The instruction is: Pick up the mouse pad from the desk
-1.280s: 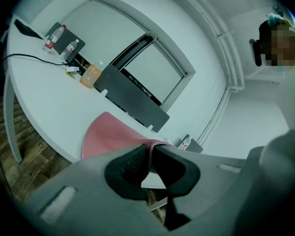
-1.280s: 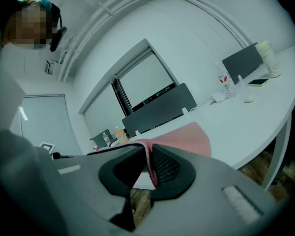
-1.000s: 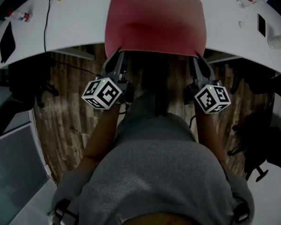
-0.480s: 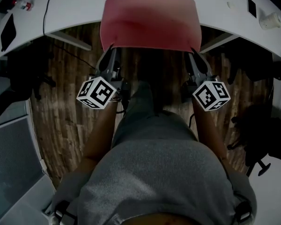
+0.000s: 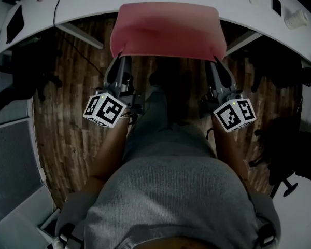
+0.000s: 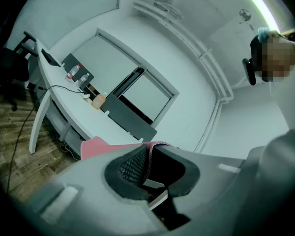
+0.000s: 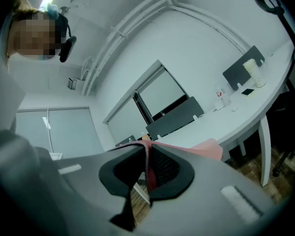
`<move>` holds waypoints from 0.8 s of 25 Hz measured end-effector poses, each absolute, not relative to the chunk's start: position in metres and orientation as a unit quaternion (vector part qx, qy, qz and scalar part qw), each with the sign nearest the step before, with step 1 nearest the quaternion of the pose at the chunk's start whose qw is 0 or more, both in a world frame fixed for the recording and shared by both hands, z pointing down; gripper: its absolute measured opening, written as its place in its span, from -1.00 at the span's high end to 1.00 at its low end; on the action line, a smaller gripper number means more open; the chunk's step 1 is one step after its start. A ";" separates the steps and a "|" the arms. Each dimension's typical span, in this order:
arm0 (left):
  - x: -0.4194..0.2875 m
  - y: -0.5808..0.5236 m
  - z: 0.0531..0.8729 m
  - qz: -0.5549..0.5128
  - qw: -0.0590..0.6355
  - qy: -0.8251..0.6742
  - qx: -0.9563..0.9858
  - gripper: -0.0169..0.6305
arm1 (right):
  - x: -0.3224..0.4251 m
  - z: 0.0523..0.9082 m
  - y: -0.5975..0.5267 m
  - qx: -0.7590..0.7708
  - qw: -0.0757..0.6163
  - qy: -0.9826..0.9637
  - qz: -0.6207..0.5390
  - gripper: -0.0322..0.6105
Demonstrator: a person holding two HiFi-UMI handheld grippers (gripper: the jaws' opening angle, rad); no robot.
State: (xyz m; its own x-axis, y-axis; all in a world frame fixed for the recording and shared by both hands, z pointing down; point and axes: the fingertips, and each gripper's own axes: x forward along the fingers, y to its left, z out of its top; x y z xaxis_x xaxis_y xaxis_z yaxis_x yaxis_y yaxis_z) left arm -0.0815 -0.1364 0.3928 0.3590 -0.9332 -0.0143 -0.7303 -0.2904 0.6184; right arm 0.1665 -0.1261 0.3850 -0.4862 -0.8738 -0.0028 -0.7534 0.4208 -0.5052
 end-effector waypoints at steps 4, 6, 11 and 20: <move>-0.090 -0.113 0.377 -0.226 0.267 -0.525 0.776 0.86 | 0.156 0.363 -0.102 -0.465 0.154 0.846 -0.210 0.82; -0.094 -0.104 0.371 -0.232 0.270 -0.515 0.780 0.89 | 0.152 0.357 -0.091 -0.459 0.156 0.850 -0.205 0.82; -0.093 -0.095 0.372 -0.227 0.303 -0.498 0.780 0.90 | 0.151 0.360 -0.078 -0.457 0.162 0.841 -0.239 0.83; -0.104 -0.067 0.368 -0.213 0.326 -0.474 0.790 0.90 | 0.140 0.354 -0.044 -0.469 0.173 0.826 -0.260 0.82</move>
State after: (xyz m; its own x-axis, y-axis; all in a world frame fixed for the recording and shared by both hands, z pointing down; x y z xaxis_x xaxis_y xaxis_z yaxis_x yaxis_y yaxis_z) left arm -0.1037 -0.0672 0.3679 0.4606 -0.8872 -0.0273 -0.6098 -0.3386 0.7166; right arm 0.1396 -0.0442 0.3537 -0.4996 -0.8652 -0.0418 -0.6856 0.4245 -0.5914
